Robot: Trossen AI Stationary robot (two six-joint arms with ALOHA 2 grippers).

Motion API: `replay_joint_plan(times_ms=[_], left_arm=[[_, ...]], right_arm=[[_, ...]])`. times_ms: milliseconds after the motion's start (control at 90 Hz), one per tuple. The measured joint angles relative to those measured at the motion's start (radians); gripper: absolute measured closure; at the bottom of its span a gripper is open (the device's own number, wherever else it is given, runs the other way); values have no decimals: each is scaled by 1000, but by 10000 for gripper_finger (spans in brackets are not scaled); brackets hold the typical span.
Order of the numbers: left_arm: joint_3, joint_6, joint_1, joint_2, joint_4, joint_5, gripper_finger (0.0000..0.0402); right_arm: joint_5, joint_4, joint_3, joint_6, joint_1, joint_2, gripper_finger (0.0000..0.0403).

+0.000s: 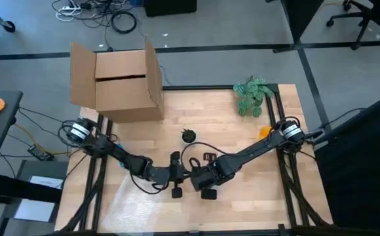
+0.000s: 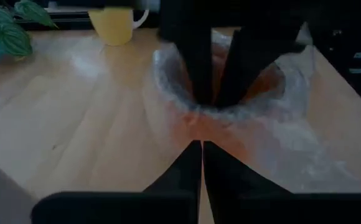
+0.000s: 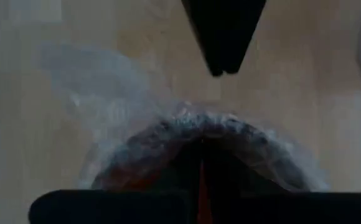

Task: Wrap mug
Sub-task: Wrap the orange mug with the transparent bubble wrap

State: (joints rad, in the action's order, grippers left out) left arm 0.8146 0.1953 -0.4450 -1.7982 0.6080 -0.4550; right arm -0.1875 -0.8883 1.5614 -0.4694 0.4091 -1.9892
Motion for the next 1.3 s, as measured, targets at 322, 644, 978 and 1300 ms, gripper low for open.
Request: replay_joint_plan(times_ms=[322,644,978,1300], left_arm=[[0,-10,0,-43,129,22,401],[0,-33,0,-43,159,22,401],[0,-37,0,-43,159,22,401],[0,-38,0,-43,156,22,401]], right_arm=[[35,56,-44,0,-4,-1,403],[55,84,-45,-8,-6,-4,403],[69,-2,29,-9,-5,-9,403],[138,-181,164,-55,14,-9,403]])
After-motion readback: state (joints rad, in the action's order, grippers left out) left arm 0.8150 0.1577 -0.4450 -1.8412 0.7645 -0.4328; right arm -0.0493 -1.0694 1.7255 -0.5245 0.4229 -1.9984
